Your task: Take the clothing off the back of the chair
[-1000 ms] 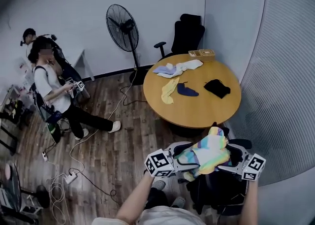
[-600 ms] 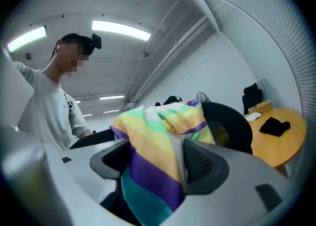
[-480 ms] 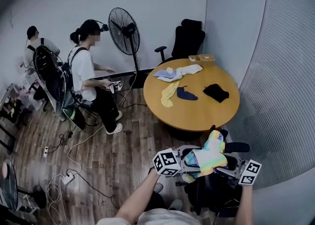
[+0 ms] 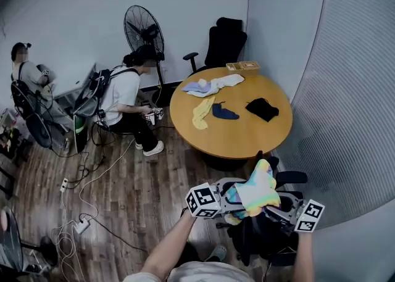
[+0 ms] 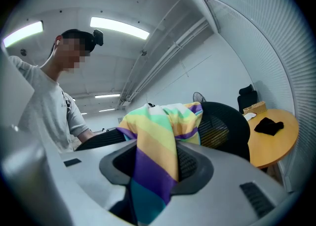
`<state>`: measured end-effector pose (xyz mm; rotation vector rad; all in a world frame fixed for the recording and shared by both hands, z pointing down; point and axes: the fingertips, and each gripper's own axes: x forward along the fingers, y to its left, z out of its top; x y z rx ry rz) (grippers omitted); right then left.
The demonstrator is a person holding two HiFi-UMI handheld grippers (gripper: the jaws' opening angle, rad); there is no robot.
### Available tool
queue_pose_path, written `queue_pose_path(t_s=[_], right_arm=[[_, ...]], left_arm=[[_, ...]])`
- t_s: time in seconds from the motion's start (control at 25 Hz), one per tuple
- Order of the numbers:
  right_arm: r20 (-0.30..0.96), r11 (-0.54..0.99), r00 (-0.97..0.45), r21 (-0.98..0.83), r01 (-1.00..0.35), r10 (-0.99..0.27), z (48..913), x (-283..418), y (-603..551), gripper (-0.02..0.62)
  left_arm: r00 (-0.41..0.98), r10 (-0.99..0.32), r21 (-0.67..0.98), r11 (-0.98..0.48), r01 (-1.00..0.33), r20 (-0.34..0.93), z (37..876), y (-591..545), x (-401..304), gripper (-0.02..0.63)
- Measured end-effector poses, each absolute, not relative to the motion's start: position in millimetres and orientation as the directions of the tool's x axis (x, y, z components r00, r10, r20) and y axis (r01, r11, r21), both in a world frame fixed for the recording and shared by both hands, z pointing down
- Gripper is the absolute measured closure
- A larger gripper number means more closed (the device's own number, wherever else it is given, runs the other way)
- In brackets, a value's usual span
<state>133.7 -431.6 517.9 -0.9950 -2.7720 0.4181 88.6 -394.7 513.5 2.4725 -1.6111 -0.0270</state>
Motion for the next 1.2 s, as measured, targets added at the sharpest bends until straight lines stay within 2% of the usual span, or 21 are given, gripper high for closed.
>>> queue_pose_path(t_s=[0.24,0.36,0.52,0.8,0.96,1.2], right_arm=[[0.125,0.828,-0.836,-0.273,0.489,0.535,508.3,140.6,-425.6,0.45],[0.169,0.873,-0.862,-0.203,0.444,0.478,493.0,134.6,-423.1,0.457],[0.225,0.911,-0.883,-0.112,0.397,0.413,473.7,120.5,-414.6,0.46],[0.372,0.942,-0.903,0.167,0.292,0.214,427.8,74.2,-374.4,0.462],[0.374,0.932,-0.914,0.248,0.264,0.16,405.8,43.9,-349.5,0.462],[0.32,0.939,-0.936,0.251,0.236,0.149,387.3,2.4,-295.5,0.46]], left_arm=[[0.313,-0.941,0.079,-0.305,-0.949,0.13,504.1,-380.8,97.0,0.319],[0.303,-0.945,0.073,-0.295,-0.953,0.125,495.9,-372.9,101.5,0.43],[0.264,-0.961,0.142,-0.25,-0.958,0.087,491.4,-362.8,91.3,0.506],[0.124,-0.99,0.182,-0.111,-0.977,0.062,471.8,-326.7,30.0,0.511],[0.02,-0.999,0.145,-0.013,-0.989,0.047,451.3,-302.2,-6.1,0.511],[-0.096,-0.995,0.106,0.099,-0.99,0.029,428.3,-245.4,-49.5,0.511]])
